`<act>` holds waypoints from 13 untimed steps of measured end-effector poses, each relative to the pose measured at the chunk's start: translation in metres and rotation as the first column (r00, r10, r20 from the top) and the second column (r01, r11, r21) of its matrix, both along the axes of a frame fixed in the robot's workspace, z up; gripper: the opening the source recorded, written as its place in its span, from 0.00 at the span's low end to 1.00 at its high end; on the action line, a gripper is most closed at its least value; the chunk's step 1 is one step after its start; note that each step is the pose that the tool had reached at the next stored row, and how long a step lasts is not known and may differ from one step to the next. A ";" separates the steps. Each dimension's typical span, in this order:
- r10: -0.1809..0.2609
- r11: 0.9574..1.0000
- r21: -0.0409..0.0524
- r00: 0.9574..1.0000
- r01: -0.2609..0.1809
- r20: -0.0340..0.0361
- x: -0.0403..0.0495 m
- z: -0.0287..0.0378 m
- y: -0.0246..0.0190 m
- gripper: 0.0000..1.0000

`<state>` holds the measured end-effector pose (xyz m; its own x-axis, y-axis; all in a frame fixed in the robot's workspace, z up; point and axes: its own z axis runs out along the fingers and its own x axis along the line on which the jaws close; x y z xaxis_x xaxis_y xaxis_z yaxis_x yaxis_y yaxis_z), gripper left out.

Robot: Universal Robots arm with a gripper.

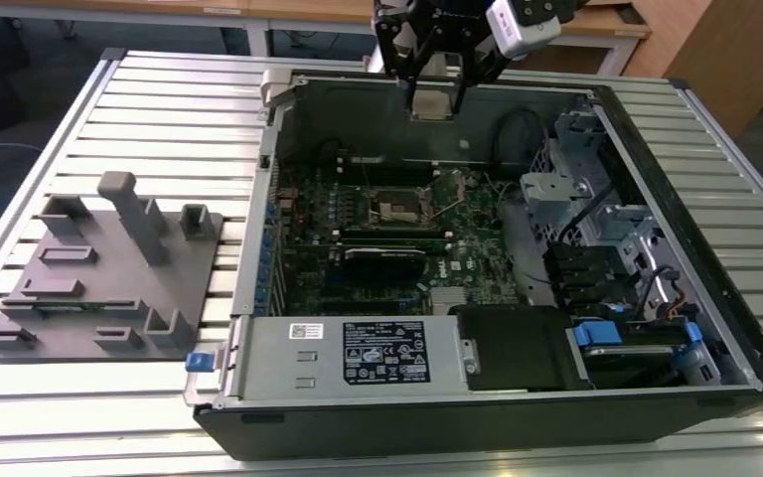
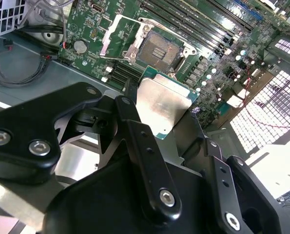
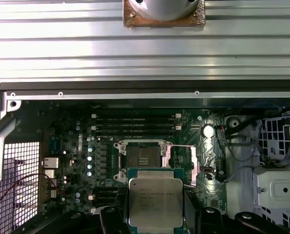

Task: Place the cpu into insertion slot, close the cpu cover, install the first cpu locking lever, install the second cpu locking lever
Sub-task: 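Place the cpu into insertion slot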

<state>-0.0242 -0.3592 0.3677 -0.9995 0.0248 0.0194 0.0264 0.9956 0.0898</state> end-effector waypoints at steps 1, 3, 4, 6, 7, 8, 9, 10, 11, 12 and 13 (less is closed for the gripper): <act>0.000 1.000 0.000 1.000 0.000 0.000 0.0000 0.0000 0.0000 0.54; 0.000 1.000 0.000 1.000 0.000 0.000 0.0000 -0.0003 0.0000 0.54; 0.000 1.000 0.000 1.000 0.000 0.000 0.0000 -0.0007 0.0000 0.54; 0.000 1.000 0.000 1.000 0.000 0.000 0.0000 -0.0013 0.0000 0.54; 0.000 1.000 0.000 1.000 0.000 0.000 0.0000 -0.0015 0.0000 0.54; 0.000 1.000 0.000 1.000 0.000 0.000 0.0000 -0.0016 0.0000 0.54; 0.000 1.000 0.000 1.000 0.000 0.000 0.0000 -0.0019 0.0000 0.54; 0.000 1.000 0.000 1.000 0.000 0.000 0.0000 -0.0021 0.0000 0.54; 0.000 1.000 0.000 1.000 0.000 0.000 0.0000 -0.0021 0.0000 0.54; 0.000 1.000 0.000 1.000 0.000 0.000 0.0000 -0.0021 0.0000 0.54; 0.000 1.000 0.000 1.000 0.000 0.000 0.0000 -0.0023 0.0000 0.54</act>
<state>-0.0242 -0.3591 0.3654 -0.9995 0.0248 0.0193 0.0264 0.9956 0.0899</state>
